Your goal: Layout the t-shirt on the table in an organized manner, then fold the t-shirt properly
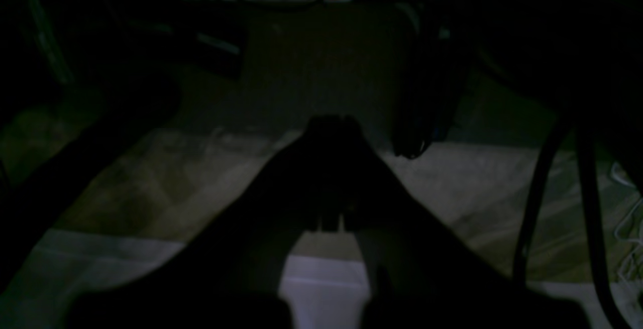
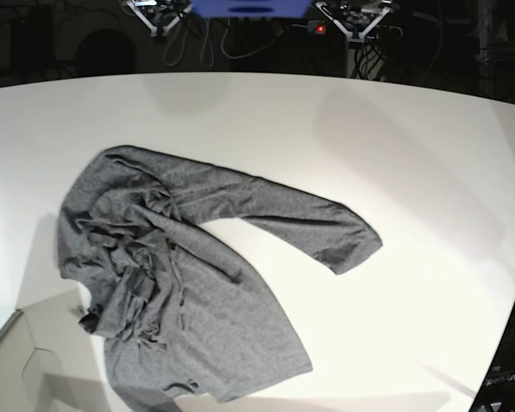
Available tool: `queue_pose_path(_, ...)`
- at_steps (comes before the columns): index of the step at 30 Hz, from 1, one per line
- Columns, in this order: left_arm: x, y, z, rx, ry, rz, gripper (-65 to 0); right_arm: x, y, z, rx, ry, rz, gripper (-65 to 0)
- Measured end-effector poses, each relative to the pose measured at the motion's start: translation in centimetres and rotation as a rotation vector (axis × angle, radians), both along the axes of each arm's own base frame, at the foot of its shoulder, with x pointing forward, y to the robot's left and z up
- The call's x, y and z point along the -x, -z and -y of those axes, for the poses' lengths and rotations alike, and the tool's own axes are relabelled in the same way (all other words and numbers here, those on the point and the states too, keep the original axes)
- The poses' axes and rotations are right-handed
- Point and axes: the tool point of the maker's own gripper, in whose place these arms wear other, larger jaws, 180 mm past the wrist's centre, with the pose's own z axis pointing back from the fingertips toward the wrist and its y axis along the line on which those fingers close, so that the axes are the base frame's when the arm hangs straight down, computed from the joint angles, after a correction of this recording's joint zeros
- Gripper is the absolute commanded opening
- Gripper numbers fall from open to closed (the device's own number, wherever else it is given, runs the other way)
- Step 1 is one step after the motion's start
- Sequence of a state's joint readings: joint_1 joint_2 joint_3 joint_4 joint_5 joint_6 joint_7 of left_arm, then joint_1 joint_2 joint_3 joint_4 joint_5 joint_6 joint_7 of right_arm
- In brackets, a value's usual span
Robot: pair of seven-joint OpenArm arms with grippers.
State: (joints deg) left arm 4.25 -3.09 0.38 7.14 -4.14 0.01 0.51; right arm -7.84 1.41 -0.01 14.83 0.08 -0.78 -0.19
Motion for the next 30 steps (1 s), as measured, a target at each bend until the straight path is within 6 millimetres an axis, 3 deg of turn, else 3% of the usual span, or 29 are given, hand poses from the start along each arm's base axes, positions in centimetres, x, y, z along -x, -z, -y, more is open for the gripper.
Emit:
queue_pose_path(13, 1.0, 0.0, -0.1, -0.001, 0.0, -0.017, -65.0, 2.3, -0.2, 0.0, -0.001, -0.001, -0.029, -65.0)
queue_pose_path(20, 1.0, -0.1, -1.6, -0.024, 0.002, -0.017, -65.0, 2.1, -0.2, 0.0, 0.0, -0.001, -0.026, -65.0)
queue_pose_path(30, 1.0, -0.1, -1.4, -0.021, 0.002, -0.018, -65.0, 2.2, -0.2, 0.0, -0.001, -0.001, -0.028, -65.0)
